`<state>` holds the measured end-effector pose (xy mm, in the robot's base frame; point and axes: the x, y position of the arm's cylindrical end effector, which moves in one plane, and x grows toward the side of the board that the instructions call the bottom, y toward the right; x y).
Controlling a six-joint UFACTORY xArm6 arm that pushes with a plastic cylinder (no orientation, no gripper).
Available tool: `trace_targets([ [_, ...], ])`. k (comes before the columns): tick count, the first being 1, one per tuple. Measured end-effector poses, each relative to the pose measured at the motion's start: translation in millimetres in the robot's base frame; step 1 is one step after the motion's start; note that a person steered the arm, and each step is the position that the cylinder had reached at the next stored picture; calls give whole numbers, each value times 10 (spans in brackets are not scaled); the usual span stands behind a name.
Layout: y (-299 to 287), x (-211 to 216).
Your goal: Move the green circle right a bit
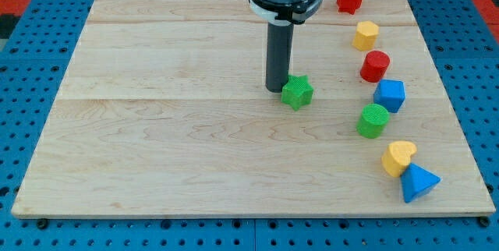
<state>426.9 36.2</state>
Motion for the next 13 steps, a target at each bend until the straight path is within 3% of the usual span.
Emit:
trace_targets([
  [1,8,47],
  [2,91,-193],
  [7,-90,26],
  [8,-83,513],
  [9,109,740],
  [10,734,717],
  [13,1207,718],
])
